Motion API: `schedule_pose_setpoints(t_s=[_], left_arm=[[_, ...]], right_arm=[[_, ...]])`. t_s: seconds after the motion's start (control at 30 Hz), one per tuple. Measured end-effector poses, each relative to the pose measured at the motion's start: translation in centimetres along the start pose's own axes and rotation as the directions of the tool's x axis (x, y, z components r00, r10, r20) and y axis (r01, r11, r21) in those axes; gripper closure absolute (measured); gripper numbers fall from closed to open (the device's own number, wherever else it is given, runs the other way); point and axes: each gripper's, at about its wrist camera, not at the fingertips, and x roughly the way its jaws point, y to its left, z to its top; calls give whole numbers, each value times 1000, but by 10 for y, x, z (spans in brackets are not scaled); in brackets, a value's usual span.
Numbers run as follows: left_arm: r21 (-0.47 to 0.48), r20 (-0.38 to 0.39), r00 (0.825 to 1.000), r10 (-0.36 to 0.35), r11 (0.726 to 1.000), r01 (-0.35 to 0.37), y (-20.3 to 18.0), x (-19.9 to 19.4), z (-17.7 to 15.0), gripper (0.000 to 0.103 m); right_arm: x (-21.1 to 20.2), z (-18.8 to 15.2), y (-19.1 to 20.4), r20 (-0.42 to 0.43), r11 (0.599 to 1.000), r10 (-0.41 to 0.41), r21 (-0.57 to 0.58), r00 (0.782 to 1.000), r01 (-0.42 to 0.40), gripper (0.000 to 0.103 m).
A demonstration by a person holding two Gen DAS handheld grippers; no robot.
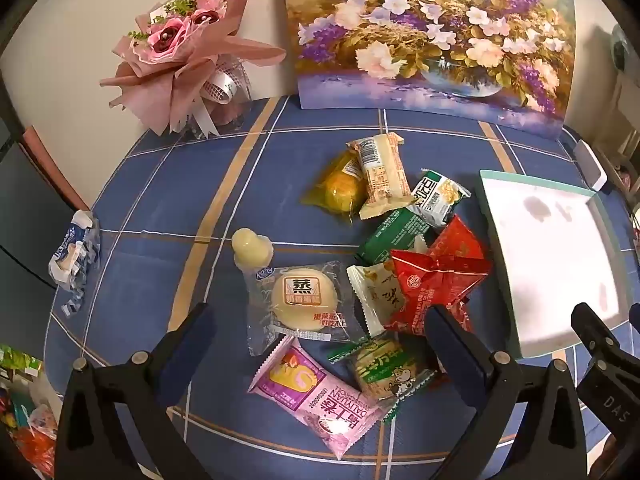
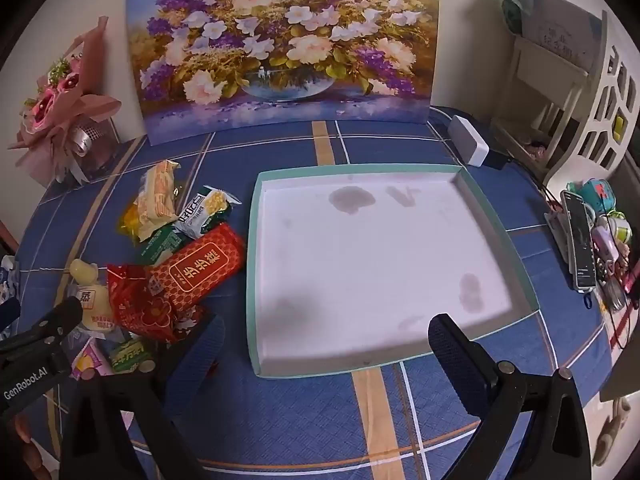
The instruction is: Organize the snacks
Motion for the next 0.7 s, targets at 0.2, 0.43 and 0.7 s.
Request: schedule_pose_setpoints(t_s=[0.2,0.43,0.7], left_arm=[[-2,0,1000,-13,1000,13,5,1,-1,0],[-15,-17,1000,-10,1000,10,2,0,-1,0],[-33,-30,999,-19,999,18,5,3,-3,0]], right_arm=[[-2,0,0,-2,1000,1,1,1000,-1,0],[-3,0,1,0,1000,2,-1,1000,-2,0],[-2,-1,0,0,1000,7,-1,1000,-7,0]])
